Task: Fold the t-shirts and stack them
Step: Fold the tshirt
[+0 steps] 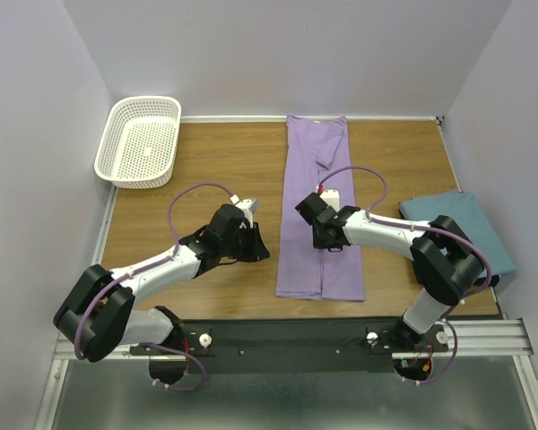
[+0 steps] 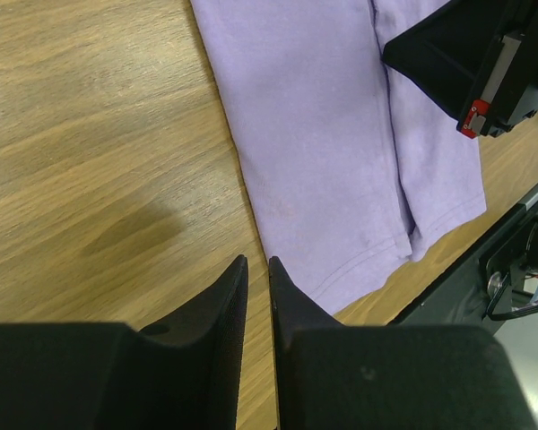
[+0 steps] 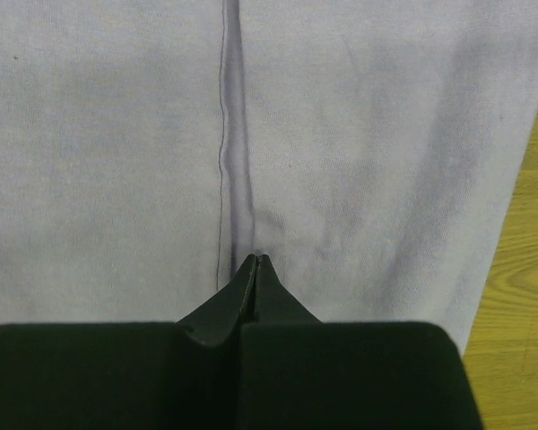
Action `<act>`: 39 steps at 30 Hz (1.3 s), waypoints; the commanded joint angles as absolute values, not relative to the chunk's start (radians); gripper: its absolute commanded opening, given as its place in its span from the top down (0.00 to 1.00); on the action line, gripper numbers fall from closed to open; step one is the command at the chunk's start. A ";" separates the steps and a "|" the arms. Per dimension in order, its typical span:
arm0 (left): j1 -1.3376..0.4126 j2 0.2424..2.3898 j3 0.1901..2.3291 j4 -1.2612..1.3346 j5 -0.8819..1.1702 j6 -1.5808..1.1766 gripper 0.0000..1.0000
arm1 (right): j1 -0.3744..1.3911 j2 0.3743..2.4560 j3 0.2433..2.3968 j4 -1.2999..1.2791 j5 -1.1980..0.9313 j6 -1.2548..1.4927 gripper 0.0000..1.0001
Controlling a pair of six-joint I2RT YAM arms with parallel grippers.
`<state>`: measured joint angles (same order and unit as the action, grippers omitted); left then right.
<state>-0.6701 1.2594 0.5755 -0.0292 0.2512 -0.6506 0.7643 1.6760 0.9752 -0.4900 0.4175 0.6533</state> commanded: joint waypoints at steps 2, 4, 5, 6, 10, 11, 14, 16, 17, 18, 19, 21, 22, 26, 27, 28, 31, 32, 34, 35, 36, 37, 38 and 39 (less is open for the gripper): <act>-0.675 1.246 0.561 -0.028 0.239 -0.629 0.78 | 0.765 1.660 0.982 -0.482 0.413 0.652 0.98; -0.673 1.244 0.560 -0.028 0.241 -0.626 0.78 | 0.765 1.648 0.982 -0.483 0.402 0.647 0.87; -0.673 1.244 0.560 -0.028 0.239 -0.627 0.77 | 0.765 1.644 0.983 -0.483 0.397 0.647 0.82; -0.673 1.244 0.560 -0.028 0.236 -0.627 0.78 | 0.765 1.640 0.980 -0.483 0.394 0.647 0.77; -0.673 1.246 0.558 -0.028 0.238 -0.626 0.77 | 0.764 1.632 0.966 -0.486 0.394 0.643 0.69; -0.673 1.246 0.558 -0.029 0.236 -0.626 0.78 | 0.765 1.631 0.960 -0.486 0.394 0.643 0.69; -0.673 1.249 0.560 -0.026 0.236 -0.627 0.78 | 0.765 1.637 0.950 -0.486 0.393 0.644 0.69; -0.673 1.250 0.561 -0.026 0.238 -0.627 0.78 | 0.764 1.644 0.943 -0.486 0.385 0.647 0.70; -0.673 1.252 0.560 -0.028 0.238 -0.627 0.77 | 0.765 1.646 0.940 -0.486 0.384 0.649 0.71; -0.673 1.250 0.560 -0.028 0.238 -0.627 0.78 | 0.765 1.654 0.937 -0.486 0.382 0.649 0.71; -0.673 1.252 0.561 -0.028 0.238 -0.627 0.78 | 0.765 1.654 0.934 -0.486 0.383 0.649 0.71; -0.673 1.250 0.561 -0.028 0.238 -0.627 0.78 | 0.764 1.657 0.933 -0.485 0.385 0.649 0.71; -0.673 1.252 0.561 -0.028 0.238 -0.627 0.77 | 0.765 1.658 0.933 -0.486 0.384 0.649 0.72; -0.673 1.252 0.560 -0.028 0.239 -0.627 0.77 | 0.765 1.648 0.934 -0.486 0.388 0.650 0.82; -0.673 1.253 0.560 -0.028 0.239 -0.627 0.77 | 0.765 1.646 0.934 -0.486 0.390 0.650 0.84; -0.673 1.252 0.560 -0.028 0.239 -0.627 0.77 | 0.764 1.644 0.934 -0.486 0.390 0.650 0.85; -0.673 1.250 0.560 -0.029 0.239 -0.627 0.78 | 0.765 1.638 0.940 -0.486 0.388 0.649 0.92; -0.673 1.250 0.561 -0.029 0.238 -0.627 0.78 | 0.765 1.634 0.943 -0.486 0.387 0.649 0.94; -0.673 1.249 0.558 -0.029 0.238 -0.627 0.78 | 0.765 1.628 0.946 -0.488 0.382 0.649 0.99; -0.673 1.247 0.558 -0.032 0.238 -0.627 0.78 | 0.765 1.626 0.950 -0.488 0.379 0.647 1.00; -0.673 1.249 0.558 -0.032 0.238 -0.626 0.78 | 0.765 1.617 0.953 -0.489 0.379 0.647 1.00; -0.675 1.246 0.560 -0.034 0.236 -0.626 0.78 | 0.765 1.612 0.956 -0.488 0.373 0.647 0.99; -0.675 1.246 0.558 -0.034 0.235 -0.626 0.78 | 0.765 1.606 0.960 -0.489 0.370 0.646 0.99; -0.673 1.246 0.560 -0.032 0.235 -0.626 0.78 | 0.765 1.600 0.963 -0.489 0.368 0.644 0.99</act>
<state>-0.6701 1.2594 0.5747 -0.0315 0.2512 -0.6403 0.7643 1.6436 0.9451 -0.4904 0.3870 0.6456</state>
